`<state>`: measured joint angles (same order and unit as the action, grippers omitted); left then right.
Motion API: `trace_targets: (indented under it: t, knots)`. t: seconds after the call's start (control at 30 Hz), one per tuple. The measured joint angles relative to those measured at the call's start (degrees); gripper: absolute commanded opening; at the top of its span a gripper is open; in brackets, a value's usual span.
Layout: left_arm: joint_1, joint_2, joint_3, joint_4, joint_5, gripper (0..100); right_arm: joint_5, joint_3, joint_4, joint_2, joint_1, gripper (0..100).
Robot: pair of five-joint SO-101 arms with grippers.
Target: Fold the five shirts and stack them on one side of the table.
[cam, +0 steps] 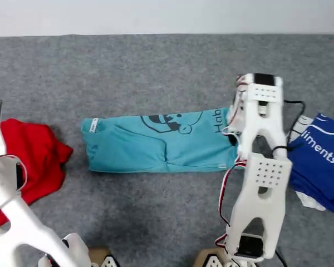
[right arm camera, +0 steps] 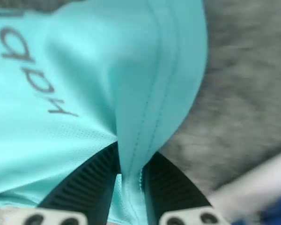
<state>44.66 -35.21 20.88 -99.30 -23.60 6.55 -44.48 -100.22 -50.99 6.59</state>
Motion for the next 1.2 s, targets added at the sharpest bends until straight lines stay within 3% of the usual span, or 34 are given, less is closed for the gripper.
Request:
trace_targets:
  t: [0.3, 0.5, 0.8, 1.2]
  knots:
    - [-0.26, 0.0, 0.0, 0.0, 0.0, 1, 11.08, 0.0, -0.26, 4.75, 10.11, 1.0]
    - [-0.26, 0.0, 0.26, 0.0, -3.08, 1, 14.15, 3.34, -0.26, 10.73, 10.37, 1.0]
    - [-0.26, 0.0, 0.26, 0.0, -3.16, 1, 14.24, 19.78, -0.26, 25.23, -7.82, 1.0]
    - [-0.26, 0.0, 0.26, 0.0, -3.16, 1, 5.89, 20.31, 2.37, 28.4, -31.82, 1.0]
